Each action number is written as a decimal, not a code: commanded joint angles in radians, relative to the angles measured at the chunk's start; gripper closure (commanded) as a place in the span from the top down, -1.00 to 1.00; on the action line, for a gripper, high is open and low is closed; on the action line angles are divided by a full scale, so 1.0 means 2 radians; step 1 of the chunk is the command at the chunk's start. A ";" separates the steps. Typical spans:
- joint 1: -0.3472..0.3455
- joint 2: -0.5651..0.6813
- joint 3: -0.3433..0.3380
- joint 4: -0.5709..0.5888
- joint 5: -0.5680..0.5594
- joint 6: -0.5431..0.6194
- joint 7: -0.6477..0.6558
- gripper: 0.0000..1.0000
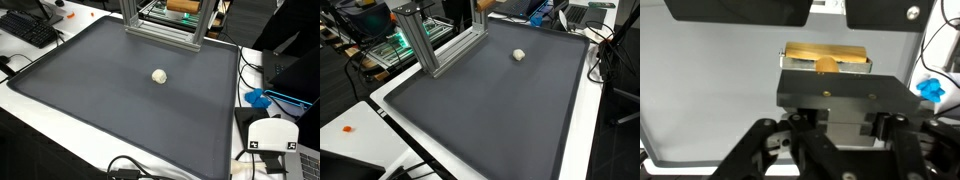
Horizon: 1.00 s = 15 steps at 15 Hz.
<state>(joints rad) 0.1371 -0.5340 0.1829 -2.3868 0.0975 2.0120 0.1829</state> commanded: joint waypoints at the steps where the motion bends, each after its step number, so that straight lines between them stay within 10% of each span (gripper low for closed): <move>1: 0.006 0.027 -0.007 0.028 0.018 0.041 -0.015 -0.30; 3: 0.010 0.041 -0.007 0.033 0.027 0.087 -0.025 -0.30; 4: 0.004 0.025 -0.002 0.022 0.014 0.061 -0.011 0.20; 14: 0.006 0.044 -0.002 0.030 0.017 0.082 -0.015 0.20; 15: 0.006 0.044 -0.002 0.030 0.017 0.082 -0.015 -0.30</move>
<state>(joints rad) 0.1453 -0.4476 0.1813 -2.3277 0.1330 2.1779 0.1503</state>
